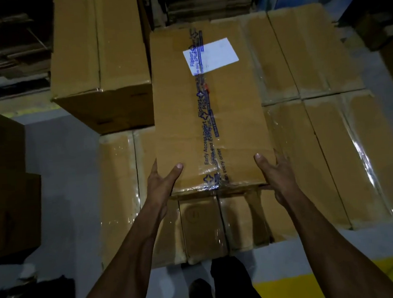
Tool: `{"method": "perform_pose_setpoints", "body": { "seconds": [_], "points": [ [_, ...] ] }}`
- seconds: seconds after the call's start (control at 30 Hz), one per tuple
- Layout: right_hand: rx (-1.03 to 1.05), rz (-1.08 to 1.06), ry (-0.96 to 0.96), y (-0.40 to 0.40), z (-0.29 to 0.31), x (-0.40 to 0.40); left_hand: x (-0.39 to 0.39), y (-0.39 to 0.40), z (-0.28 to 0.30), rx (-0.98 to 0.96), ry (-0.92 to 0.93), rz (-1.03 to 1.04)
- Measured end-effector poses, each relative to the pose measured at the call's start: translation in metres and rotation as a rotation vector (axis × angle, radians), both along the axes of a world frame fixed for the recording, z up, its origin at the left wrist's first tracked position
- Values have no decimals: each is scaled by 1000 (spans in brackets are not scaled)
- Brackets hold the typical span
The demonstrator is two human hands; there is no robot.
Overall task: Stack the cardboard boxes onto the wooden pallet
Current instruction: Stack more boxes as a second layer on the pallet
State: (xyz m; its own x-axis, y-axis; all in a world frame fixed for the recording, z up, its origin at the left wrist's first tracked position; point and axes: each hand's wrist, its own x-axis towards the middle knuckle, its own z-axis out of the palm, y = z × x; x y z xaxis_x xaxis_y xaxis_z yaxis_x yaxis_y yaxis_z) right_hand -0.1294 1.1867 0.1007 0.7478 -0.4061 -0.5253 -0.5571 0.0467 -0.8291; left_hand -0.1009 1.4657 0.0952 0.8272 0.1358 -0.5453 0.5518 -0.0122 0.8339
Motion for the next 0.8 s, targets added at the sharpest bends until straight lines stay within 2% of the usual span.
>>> {"method": "perform_pose_setpoints", "body": {
  "seconds": [0.5, 0.8],
  "points": [
    [9, 29, -84, -24, 14, 135, 118, -18, 24, 168, -216, 1],
    [16, 81, -135, -28, 14, 219, 204, -26, 34, 641, -333, -61]
  ]
}}
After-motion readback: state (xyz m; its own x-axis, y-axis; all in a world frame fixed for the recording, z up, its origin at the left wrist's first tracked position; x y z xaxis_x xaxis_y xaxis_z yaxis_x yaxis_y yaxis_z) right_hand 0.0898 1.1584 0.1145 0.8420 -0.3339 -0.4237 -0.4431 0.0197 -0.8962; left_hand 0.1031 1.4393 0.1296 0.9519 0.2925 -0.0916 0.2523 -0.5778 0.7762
